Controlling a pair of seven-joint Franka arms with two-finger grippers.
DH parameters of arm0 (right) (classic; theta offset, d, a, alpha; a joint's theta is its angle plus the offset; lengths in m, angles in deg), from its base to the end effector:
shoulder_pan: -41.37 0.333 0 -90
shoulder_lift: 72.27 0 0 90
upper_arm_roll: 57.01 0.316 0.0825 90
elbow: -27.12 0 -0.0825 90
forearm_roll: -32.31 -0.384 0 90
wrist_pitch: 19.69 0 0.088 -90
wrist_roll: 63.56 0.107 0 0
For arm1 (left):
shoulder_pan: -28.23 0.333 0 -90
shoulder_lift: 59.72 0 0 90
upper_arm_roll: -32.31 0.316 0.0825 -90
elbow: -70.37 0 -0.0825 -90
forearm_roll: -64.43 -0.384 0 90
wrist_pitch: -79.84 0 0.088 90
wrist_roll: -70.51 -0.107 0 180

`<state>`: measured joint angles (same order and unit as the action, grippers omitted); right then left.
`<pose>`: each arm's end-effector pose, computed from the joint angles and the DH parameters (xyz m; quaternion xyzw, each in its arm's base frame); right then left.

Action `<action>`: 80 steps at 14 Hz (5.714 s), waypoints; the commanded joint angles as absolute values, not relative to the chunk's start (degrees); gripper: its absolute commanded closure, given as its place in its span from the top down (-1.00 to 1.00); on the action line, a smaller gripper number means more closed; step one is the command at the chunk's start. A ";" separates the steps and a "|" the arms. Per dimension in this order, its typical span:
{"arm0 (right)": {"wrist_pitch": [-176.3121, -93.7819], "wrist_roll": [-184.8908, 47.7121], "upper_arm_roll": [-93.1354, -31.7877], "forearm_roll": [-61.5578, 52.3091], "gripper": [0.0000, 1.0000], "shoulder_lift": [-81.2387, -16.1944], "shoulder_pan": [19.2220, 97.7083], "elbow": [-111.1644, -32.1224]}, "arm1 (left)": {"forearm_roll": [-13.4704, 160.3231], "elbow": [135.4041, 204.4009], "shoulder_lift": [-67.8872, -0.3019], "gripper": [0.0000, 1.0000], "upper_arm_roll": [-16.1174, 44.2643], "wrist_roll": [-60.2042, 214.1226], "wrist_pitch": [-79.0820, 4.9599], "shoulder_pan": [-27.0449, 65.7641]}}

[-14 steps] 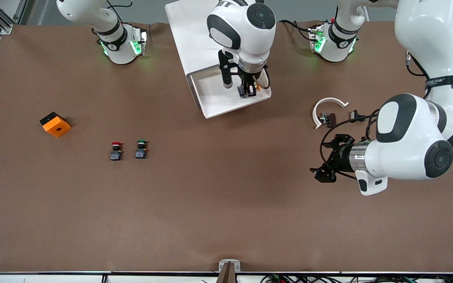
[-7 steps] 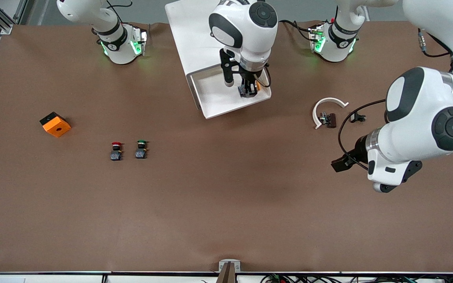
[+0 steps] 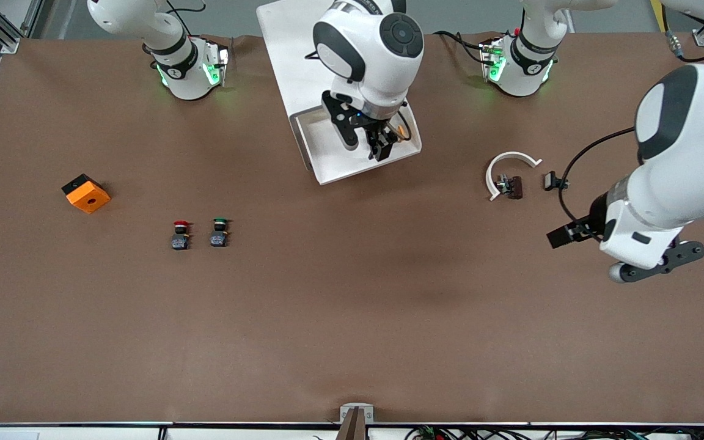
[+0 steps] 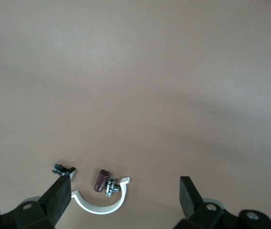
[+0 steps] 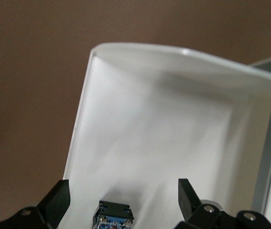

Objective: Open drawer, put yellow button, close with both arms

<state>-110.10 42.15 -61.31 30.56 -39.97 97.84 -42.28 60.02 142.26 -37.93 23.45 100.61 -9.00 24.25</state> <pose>0.4149 0.5596 0.4375 0.8895 -0.4463 -0.0135 0.0968 0.6496 -0.1198 0.5417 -0.9873 -0.1534 0.0338 0.0237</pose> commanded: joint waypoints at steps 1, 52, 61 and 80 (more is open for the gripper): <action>-104.87 24.65 -60.62 29.76 1.00 -44.22 92.72 -41.97 | 59.07 148.32 -43.53 1.00 22.91 99.16 -9.54 25.50; -95.00 -74.90 -60.53 30.02 1.00 -63.21 37.84 -44.86 | 68.63 165.38 -34.40 1.00 17.55 123.15 -33.11 -4.29; -103.01 -69.37 -61.06 30.11 1.00 -75.60 39.60 -61.91 | 79.62 165.99 -34.14 1.00 12.71 128.08 -29.41 -4.81; -103.54 -69.36 -62.72 30.02 1.00 -82.20 40.40 -67.54 | 85.09 164.85 -32.12 1.00 13.41 139.77 -28.18 -5.54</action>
